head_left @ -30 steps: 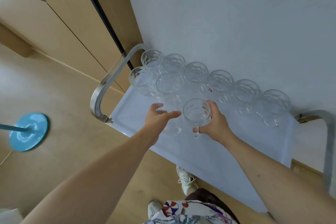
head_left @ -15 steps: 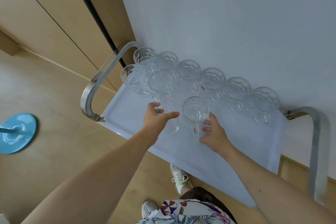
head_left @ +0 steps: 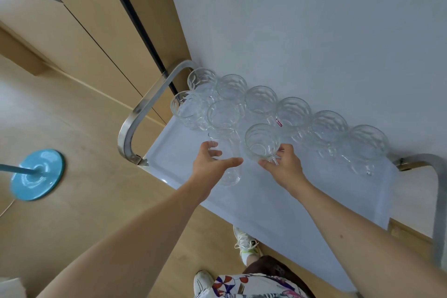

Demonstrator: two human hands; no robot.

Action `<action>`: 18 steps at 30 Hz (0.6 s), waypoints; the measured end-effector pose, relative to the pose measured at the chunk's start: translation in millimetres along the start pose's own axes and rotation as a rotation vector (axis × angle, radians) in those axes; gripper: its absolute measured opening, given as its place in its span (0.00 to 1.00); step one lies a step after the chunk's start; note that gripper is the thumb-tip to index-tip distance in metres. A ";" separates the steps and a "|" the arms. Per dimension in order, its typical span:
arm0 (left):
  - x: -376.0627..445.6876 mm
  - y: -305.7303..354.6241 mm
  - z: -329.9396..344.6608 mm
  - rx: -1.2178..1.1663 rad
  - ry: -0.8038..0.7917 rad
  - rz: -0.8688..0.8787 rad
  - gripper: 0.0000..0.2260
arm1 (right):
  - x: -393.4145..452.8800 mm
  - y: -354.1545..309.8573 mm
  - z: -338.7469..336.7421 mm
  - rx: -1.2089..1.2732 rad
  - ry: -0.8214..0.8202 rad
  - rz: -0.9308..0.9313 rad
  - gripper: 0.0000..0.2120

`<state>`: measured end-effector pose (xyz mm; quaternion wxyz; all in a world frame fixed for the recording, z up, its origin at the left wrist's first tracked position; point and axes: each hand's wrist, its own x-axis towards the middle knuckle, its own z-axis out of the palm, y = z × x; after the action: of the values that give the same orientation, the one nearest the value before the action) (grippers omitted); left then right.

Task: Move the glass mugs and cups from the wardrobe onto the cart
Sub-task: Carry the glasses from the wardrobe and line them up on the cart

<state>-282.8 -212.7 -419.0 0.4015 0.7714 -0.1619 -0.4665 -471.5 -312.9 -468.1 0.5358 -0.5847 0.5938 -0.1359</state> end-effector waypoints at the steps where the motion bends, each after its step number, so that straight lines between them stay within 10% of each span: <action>1: 0.9 0.4 -0.8 0.013 -0.002 0.006 0.37 | 3.6 -1.5 -1.0 -0.014 0.000 -0.015 0.31; 18: 16.4 15.4 -2.5 0.116 -0.028 0.029 0.39 | 31.0 -20.6 4.8 -0.043 -0.011 -0.036 0.29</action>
<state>-270.4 -231.4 -416.2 0.3605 0.7843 -0.2054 -0.4613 -448.4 -342.5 -468.6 0.5238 -0.6075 0.5830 -0.1293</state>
